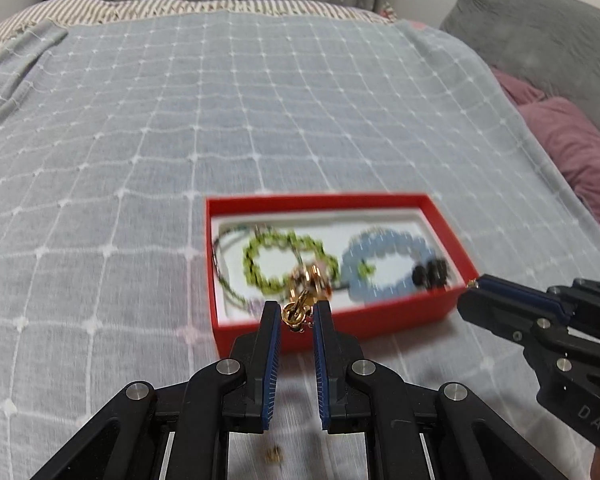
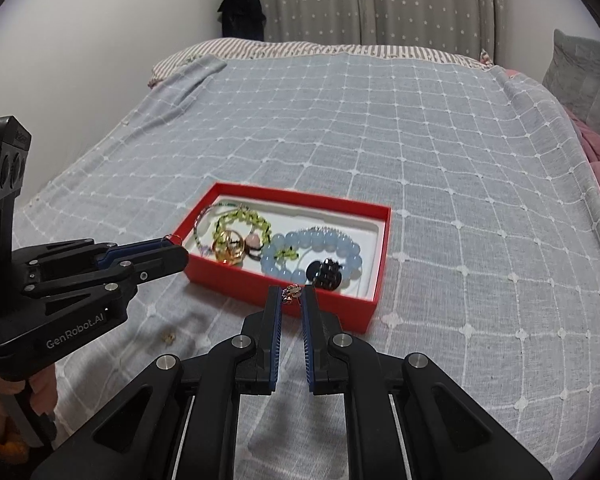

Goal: Organize jewelry
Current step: 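Carry both earrings into the red box and open both grippers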

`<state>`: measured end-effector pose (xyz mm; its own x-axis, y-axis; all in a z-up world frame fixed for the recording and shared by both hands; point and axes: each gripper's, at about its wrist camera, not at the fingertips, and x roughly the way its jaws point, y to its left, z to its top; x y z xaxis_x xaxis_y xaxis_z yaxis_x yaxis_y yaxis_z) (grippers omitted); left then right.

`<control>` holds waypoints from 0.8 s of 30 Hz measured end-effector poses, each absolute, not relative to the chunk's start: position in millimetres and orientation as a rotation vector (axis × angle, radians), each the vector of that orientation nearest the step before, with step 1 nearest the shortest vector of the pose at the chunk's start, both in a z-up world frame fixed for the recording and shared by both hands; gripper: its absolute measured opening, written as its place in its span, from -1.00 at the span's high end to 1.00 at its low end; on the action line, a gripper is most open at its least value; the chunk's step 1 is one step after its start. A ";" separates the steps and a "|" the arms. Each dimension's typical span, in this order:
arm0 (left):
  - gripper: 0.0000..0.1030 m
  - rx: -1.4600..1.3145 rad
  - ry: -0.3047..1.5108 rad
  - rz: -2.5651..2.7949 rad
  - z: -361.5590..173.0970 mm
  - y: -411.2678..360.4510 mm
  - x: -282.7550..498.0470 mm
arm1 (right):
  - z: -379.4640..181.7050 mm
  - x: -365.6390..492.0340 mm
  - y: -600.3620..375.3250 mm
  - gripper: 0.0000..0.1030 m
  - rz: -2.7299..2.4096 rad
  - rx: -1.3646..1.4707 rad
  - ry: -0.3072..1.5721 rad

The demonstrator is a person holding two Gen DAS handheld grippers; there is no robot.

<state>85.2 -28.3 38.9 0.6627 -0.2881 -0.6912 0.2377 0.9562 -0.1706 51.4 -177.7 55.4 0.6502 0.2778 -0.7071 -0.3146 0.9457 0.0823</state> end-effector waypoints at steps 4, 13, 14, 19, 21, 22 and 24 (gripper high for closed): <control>0.79 -0.056 0.774 -0.268 37.4 -29.8 95.2 | 57.9 64.2 -178.7 0.80 0.321 -0.029 0.779; 0.79 -0.057 0.792 -0.244 24.5 -30.3 117.9 | 53.4 90.3 -176.7 0.80 0.292 -0.025 0.771; 0.79 -0.058 0.798 -0.241 22.3 -29.7 120.1 | 51.8 92.3 -175.8 0.80 0.290 -0.032 0.773; 0.78 -0.065 0.820 -0.230 13.4 -27.2 128.0 | 44.5 99.3 -174.3 0.80 0.284 -0.056 0.783; 0.78 -0.072 0.824 -0.235 11.8 -27.0 129.5 | 41.5 101.5 -175.0 0.80 0.284 -0.056 0.789; 0.78 -0.074 0.825 -0.235 11.5 -27.4 130.0 | 40.1 102.6 -175.2 0.80 0.282 -0.060 0.792; 0.78 -0.068 0.822 -0.232 11.7 -28.2 130.9 | 37.8 104.3 -176.1 0.80 0.279 -0.062 0.797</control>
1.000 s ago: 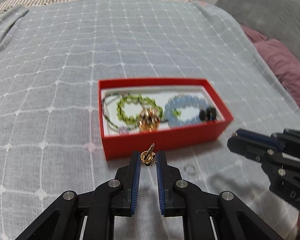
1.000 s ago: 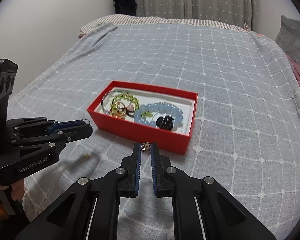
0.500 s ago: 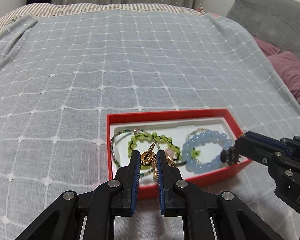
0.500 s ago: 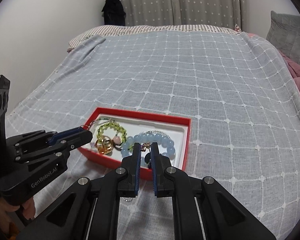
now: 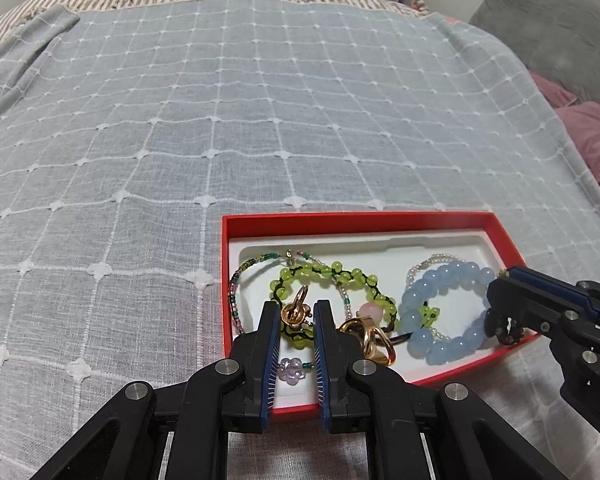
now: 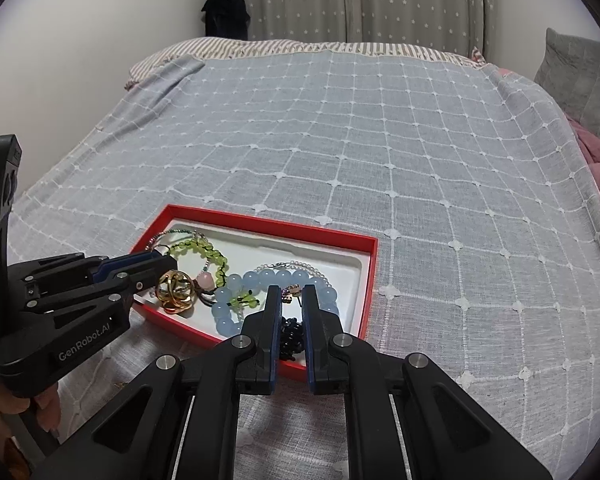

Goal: Organize jewelry
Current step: 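Carry both earrings into the red box and open both grippers, then move the left gripper to the gold stud earring while the right approaches the silver ring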

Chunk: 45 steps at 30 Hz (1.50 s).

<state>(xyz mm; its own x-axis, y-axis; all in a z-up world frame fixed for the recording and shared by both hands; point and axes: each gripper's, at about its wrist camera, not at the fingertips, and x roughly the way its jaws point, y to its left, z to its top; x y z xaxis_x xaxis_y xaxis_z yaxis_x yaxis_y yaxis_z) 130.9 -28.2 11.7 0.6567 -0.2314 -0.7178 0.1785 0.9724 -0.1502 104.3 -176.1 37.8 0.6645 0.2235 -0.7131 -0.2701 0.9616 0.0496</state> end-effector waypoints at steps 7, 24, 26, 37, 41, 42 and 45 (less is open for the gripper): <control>0.62 -0.058 0.830 -0.241 11.6 -30.3 130.2 | 35.4 105.8 -179.8 0.78 0.277 -0.053 0.805; -0.14 -0.052 0.817 -0.263 29.1 -33.8 104.1 | 59.4 83.0 -191.0 0.09 0.282 -0.018 0.782; -0.24 -0.046 0.815 -0.266 30.7 -33.7 99.8 | 61.9 78.5 -192.7 0.00 0.282 -0.016 0.779; -0.67 -0.062 0.839 -0.236 31.8 -21.3 80.0 | 62.0 57.5 -198.8 -0.15 0.263 -0.024 0.811; -0.71 -0.071 0.869 -0.223 28.0 -16.8 73.8 | 57.7 50.9 -200.2 -0.16 0.245 -0.033 0.844; -0.72 -0.074 0.880 -0.222 26.4 -15.5 72.7 | 56.0 49.6 -201.0 -0.16 0.240 -0.033 0.855; -0.73 -0.087 0.916 -0.223 21.6 -12.9 69.0 | 52.9 45.6 -201.5 -0.16 0.234 -0.033 0.881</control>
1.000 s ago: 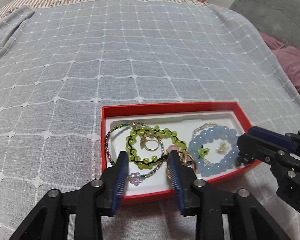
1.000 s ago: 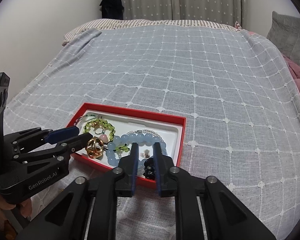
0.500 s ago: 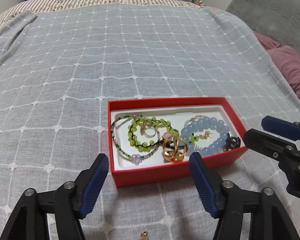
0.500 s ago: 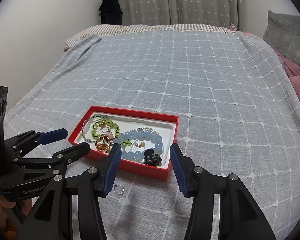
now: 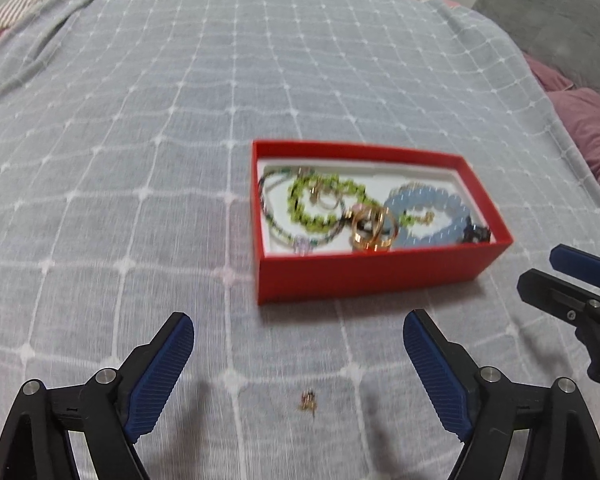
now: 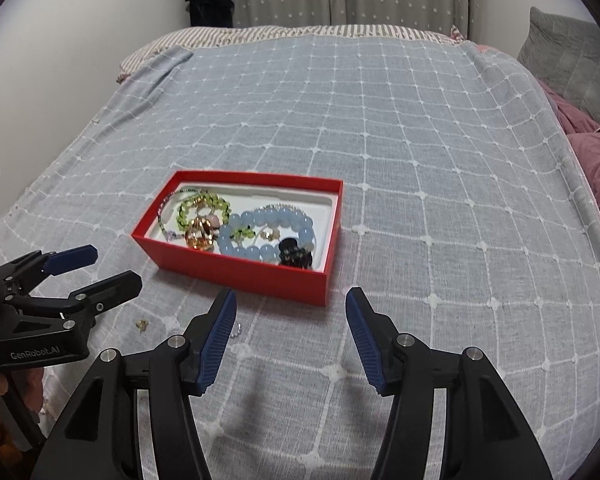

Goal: Organize jewelry
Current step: 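Move the left gripper to the gold stud earring while the right approaches the silver ring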

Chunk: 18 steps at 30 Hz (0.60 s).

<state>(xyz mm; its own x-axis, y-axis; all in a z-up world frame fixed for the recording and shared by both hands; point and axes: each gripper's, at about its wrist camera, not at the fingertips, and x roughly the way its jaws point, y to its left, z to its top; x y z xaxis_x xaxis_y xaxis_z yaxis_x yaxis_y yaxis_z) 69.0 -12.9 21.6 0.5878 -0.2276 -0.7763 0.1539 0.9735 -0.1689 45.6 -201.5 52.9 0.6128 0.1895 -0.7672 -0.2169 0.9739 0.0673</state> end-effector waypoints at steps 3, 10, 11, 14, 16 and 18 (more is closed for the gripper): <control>-0.73 -0.091 0.940 -0.225 17.5 -10.7 64.8 | 50.1 40.4 -200.8 -0.16 0.230 -0.044 0.898; -0.74 -0.065 0.982 -0.224 4.6 -7.6 56.1 | 35.9 34.4 -199.2 -0.17 0.225 -0.059 0.960; -0.74 -0.055 0.989 -0.225 2.0 -7.4 55.1 | 31.8 34.1 -198.8 -0.18 0.219 -0.064 0.976; -0.74 -0.016 1.011 -0.221 -5.9 -5.7 52.7 | 19.3 33.5 -198.9 -0.18 0.202 -0.082 1.026; -0.74 0.002 1.022 -0.222 -11.0 -4.1 50.9 | 13.4 33.7 -200.3 -0.18 0.196 -0.089 1.045; -0.74 0.021 1.035 -0.226 -16.3 -3.7 49.0 | 9.1 34.3 -202.1 -0.18 0.187 -0.092 1.058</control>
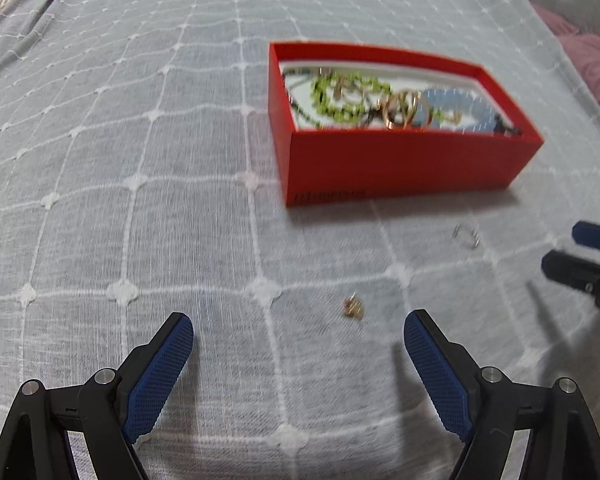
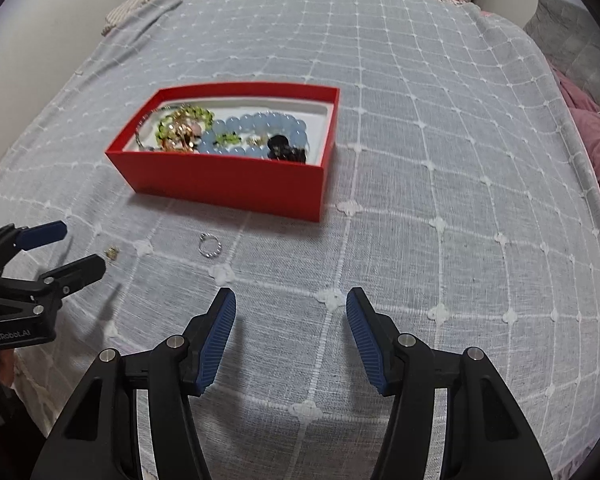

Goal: Organize jewelry
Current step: 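Move the left gripper to the gold stud earring while the right approaches the silver ring, then grasp the gold stud earring with the left gripper while the right grasps the silver ring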

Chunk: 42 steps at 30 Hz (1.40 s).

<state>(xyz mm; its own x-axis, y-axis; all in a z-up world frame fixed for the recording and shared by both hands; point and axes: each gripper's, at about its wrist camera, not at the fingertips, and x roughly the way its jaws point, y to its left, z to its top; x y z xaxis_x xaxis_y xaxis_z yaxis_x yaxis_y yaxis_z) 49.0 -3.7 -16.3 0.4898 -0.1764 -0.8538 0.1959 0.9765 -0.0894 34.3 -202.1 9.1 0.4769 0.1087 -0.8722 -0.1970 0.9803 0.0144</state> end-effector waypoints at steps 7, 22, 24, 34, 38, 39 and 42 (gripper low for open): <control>-0.73 0.091 1.036 -0.234 -25.1 -9.6 43.8 | 0.7 37.8 -206.7 -0.18 0.171 -0.090 1.083; 0.42 0.144 0.999 -0.347 -17.2 -36.9 42.8 | -7.0 40.0 -202.3 -0.18 0.179 -0.107 1.095; 0.47 0.143 1.000 -0.348 -19.8 -36.7 44.9 | -7.6 40.2 -202.2 -0.18 0.179 -0.106 1.094; 0.84 0.172 0.987 -0.331 -18.4 -38.8 45.1 | -10.5 40.7 -193.5 -0.18 0.187 -0.115 1.087; 0.85 0.144 0.977 -0.322 -12.7 -29.1 46.4 | -8.6 41.5 -186.8 -0.18 0.195 -0.121 1.074; 0.85 0.136 0.974 -0.318 -11.2 -24.3 45.9 | -7.8 41.8 -185.1 -0.18 0.197 -0.120 1.070; 0.85 0.121 0.967 -0.304 -8.1 -17.3 46.5 | -6.0 42.5 -179.6 -0.18 0.208 -0.113 1.059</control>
<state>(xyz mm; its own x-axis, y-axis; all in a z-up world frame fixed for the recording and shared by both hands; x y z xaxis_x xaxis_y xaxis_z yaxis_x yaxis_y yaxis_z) 46.5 -17.3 -8.1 0.5291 -0.1998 -0.8247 0.3073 0.9510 -0.0333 42.5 -179.6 -6.0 0.4726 0.1154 -0.8737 -0.2235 0.9747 0.0079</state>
